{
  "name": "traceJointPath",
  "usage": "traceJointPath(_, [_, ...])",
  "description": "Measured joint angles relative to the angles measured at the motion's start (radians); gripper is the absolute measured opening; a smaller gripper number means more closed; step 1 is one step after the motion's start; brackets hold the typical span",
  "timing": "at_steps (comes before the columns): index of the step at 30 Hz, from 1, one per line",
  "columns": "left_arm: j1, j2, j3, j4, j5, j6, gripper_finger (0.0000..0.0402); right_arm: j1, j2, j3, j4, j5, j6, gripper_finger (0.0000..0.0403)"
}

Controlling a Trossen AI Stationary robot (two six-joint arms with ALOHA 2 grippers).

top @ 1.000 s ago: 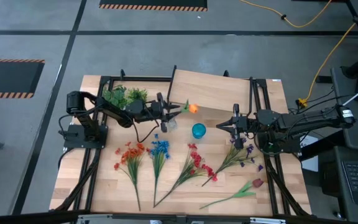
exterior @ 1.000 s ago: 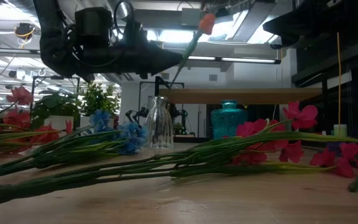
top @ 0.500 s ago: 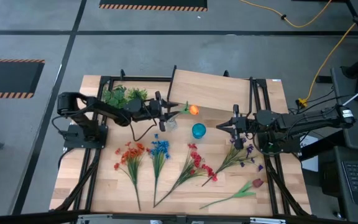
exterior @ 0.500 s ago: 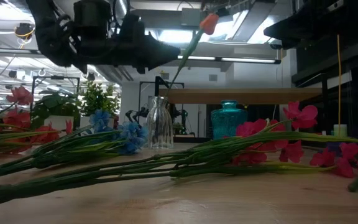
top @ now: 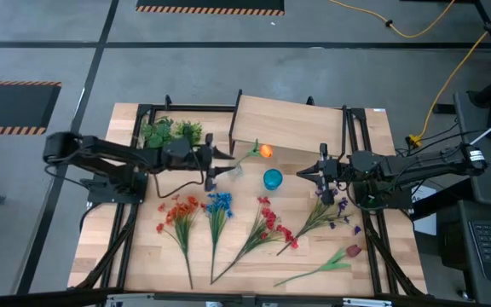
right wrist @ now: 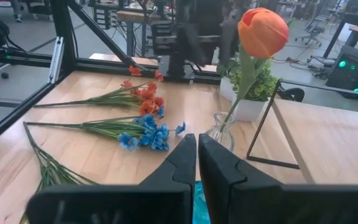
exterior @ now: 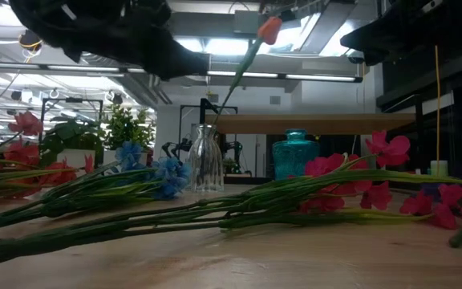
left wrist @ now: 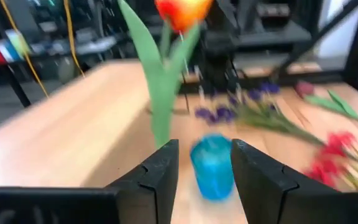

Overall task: Pick and place flowers into a vace then onto a shelf
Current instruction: Put the red flowers into the transparent vase

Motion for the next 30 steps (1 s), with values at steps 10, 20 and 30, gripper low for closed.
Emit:
traceJointPath(10, [-0.048,-0.165,0.0,-0.362,-0.026,-0.035,0.0116,0.0,0.021,0.0,0.003,0.0,0.002,0.0023])
traceJointPath(20, [-0.055,-0.171,0.0,-0.427,-0.029,0.023,0.0103,0.0,0.039,0.0,0.025,0.0,0.001,0.0023])
traceJointPath(30, [-0.055,-0.161,0.0,-0.44,-0.002,0.168,0.0079,0.0,0.046,0.0,0.007,0.0,0.055,0.0023])
